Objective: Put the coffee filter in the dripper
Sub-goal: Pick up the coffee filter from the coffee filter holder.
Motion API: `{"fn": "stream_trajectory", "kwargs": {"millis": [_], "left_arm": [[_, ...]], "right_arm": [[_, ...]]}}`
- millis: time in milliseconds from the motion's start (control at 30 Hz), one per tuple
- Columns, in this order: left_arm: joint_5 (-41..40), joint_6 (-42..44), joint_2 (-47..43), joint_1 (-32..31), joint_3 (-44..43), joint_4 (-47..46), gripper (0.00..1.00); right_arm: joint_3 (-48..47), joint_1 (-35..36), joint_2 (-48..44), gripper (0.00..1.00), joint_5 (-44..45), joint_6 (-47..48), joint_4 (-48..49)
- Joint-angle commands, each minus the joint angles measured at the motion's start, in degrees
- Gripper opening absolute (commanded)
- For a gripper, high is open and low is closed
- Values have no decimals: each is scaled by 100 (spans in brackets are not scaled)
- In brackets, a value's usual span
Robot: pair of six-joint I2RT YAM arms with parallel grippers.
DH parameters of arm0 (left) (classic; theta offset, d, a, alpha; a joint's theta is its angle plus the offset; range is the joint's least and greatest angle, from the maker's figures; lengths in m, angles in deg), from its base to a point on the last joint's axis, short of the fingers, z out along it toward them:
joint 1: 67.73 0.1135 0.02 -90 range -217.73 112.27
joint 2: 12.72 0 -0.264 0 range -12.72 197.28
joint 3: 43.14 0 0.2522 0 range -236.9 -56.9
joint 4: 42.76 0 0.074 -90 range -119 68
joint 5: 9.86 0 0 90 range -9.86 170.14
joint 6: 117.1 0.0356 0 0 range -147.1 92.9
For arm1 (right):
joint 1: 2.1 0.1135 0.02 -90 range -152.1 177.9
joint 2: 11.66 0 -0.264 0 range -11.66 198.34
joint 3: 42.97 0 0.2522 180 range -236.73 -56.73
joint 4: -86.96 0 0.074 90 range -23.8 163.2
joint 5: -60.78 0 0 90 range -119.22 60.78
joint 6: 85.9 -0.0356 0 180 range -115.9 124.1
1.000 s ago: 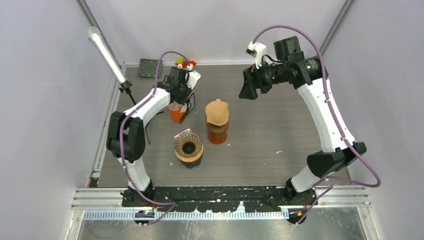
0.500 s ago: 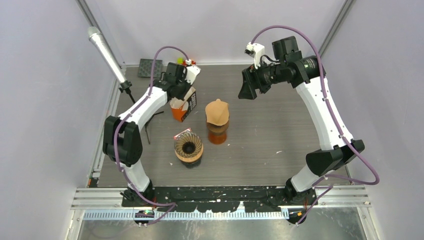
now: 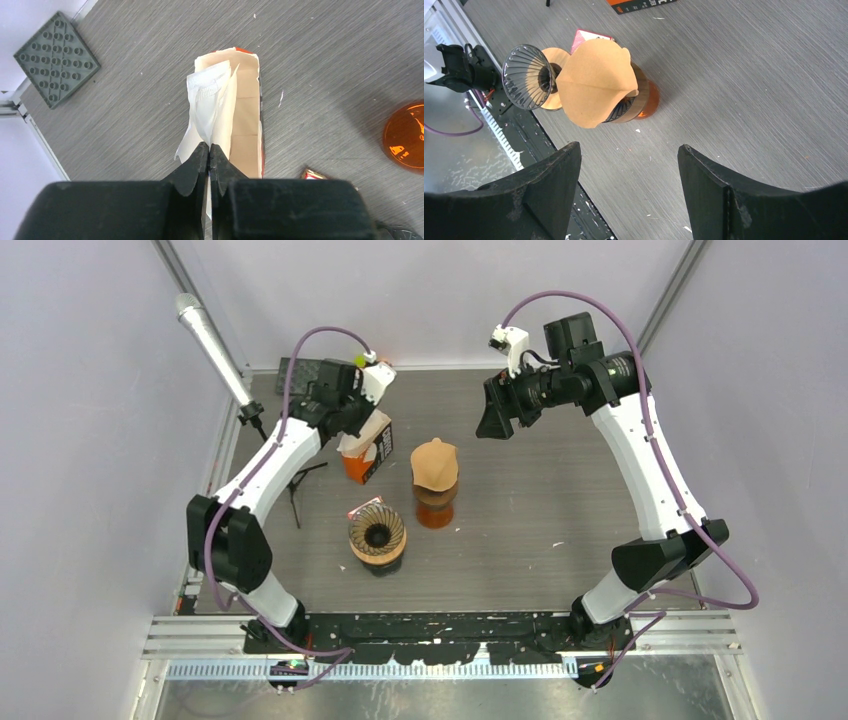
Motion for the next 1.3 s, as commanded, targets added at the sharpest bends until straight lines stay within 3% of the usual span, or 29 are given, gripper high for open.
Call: {"fn": "stream_trajectory", "kwargs": {"millis": [0,467,1267], "left_arm": [[358,102,-118,-12,1,64,5],[229,102,556,-3,-156,103,11],[115,204,678,22,-257,229,20]], "right_arm": [[-25,-32,-29,75,-109,91,68],[51,-31,6,75,-109,143,64],[84,-37,20,75,-83,205,38]]}}
